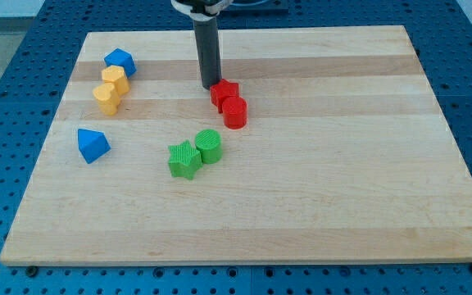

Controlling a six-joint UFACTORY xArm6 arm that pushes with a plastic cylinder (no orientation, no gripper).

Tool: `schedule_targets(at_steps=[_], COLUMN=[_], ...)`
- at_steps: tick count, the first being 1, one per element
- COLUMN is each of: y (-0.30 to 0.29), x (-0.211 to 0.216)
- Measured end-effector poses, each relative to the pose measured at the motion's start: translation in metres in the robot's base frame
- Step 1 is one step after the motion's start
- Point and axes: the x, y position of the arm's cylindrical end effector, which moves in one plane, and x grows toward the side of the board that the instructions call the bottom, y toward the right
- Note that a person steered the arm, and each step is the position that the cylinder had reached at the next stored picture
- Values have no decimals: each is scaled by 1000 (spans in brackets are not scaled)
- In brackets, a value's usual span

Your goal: Move your arm to blue cube

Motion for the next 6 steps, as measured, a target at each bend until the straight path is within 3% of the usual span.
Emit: schedule_targets(at_steps=[3,6], y=[-81,-162], x=[-84,-85])
